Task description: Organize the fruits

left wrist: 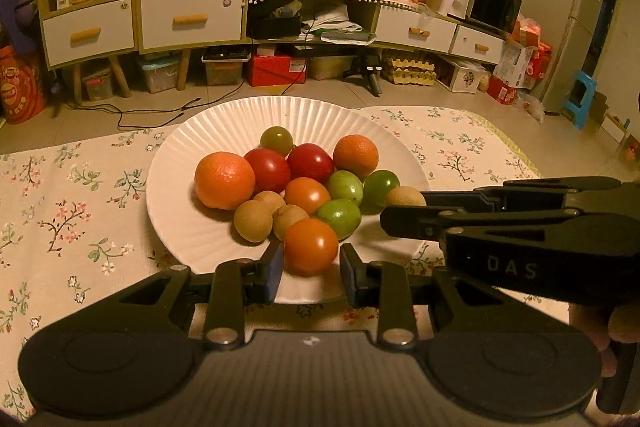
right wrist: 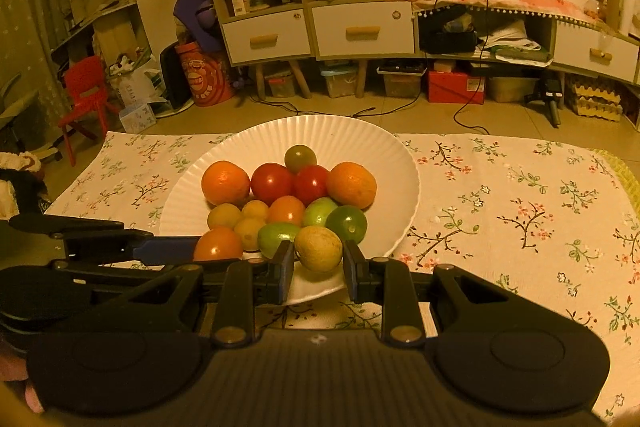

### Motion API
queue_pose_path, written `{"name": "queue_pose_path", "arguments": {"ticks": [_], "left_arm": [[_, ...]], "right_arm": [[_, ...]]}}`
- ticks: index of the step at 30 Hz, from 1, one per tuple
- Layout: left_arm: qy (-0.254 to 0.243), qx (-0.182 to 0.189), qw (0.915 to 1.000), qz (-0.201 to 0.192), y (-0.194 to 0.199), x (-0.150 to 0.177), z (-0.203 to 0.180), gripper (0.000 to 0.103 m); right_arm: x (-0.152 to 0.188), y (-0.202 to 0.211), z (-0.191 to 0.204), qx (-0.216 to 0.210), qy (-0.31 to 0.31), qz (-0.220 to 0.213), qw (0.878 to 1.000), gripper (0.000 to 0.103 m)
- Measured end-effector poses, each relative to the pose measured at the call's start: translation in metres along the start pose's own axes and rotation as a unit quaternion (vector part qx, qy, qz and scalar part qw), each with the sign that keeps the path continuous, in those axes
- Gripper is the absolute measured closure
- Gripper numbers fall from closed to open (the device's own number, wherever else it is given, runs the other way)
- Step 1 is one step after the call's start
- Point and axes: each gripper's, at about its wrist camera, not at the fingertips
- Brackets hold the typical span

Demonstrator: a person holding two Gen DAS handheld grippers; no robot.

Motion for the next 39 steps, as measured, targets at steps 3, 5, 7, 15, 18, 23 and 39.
{"name": "queue_pose_path", "arguments": {"ticks": [3,5,7,15,18,23,39], "left_arm": [[-0.002,-0.002,1.0000,-0.006,0.002,-0.001,-0.001,0.068],[-0.001,0.000,1.0000,-0.007,0.003,-0.002,0.000,0.066],[0.002,0.000,1.0000,-0.008,0.006,-0.002,0.000,0.061],[0.002,-0.009,0.9998,-0.018,0.034,0.003,0.001,0.023],[0.019,-0.028,0.9992,-0.024,0.048,0.008,0.004,0.010],[0.066,-0.054,0.9963,-0.013,0.070,0.016,0.012,0.005],[0.092,-0.118,0.9872,0.054,0.125,0.059,0.027,0.002]], "right_arm": [[0.000,0.000,0.000,0.001,-0.001,-0.001,1.000,0.078],[-0.001,0.001,-0.001,0.002,-0.003,-0.003,1.000,0.075],[-0.002,0.003,-0.002,0.006,-0.007,-0.005,1.000,0.072],[-0.003,0.020,-0.006,0.025,-0.022,-0.010,0.999,0.054],[-0.002,0.027,0.002,0.039,-0.011,-0.009,0.999,0.043],[0.000,0.041,0.023,0.054,0.001,-0.008,0.999,0.031],[0.034,0.077,0.075,0.116,0.009,0.048,0.992,0.006]]}}
Point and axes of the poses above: each gripper's, at about its wrist camera, not at the fingertips, and y roughly against the way its jaws point, z to its left, x to its underside, and after that the axes turned 4 degrees about -z, right-handed
